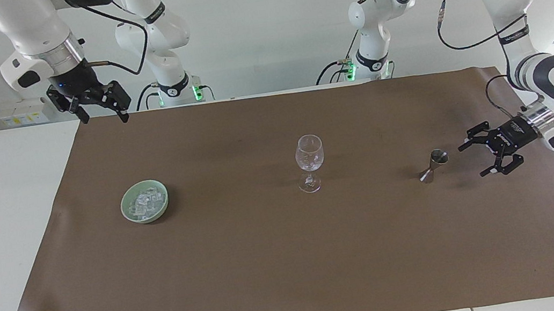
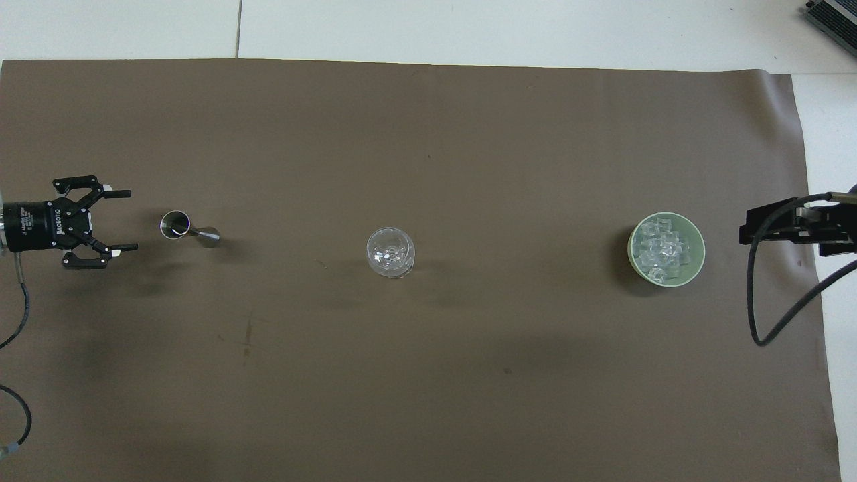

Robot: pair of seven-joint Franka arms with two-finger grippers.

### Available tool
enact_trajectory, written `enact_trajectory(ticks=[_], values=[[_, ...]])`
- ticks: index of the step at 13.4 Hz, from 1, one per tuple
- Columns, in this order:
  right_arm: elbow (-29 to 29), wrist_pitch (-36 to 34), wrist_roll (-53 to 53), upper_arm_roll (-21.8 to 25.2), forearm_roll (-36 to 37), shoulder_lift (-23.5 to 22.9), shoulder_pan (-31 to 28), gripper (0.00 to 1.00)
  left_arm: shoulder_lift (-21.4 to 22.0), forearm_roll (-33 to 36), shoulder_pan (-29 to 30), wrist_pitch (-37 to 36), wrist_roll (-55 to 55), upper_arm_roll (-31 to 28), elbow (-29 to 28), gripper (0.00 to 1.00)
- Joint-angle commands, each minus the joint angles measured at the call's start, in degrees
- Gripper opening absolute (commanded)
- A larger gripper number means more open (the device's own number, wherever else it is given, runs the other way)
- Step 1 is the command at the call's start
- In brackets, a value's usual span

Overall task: Pour wine and add ice with both arms
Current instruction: 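Move the open left gripper forward around the silver cup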

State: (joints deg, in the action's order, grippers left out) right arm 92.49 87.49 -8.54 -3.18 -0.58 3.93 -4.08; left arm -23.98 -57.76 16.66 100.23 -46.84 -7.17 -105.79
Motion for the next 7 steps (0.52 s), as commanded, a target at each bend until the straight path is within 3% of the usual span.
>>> enact_trajectory(ticks=[1, 7], values=[[0.94, -0.48, 1.33, -0.07, -0.04, 0.90, -0.14, 1.00, 1.83, -1.57, -3.11, 1.90, 1.39, -0.03, -3.28, 1.00], [0.94, -0.48, 1.33, -0.07, -0.04, 0.90, -0.14, 1.00, 2.97, -4.37, -5.58, 4.16, 11.32, 0.41, -7.92, 1.00]])
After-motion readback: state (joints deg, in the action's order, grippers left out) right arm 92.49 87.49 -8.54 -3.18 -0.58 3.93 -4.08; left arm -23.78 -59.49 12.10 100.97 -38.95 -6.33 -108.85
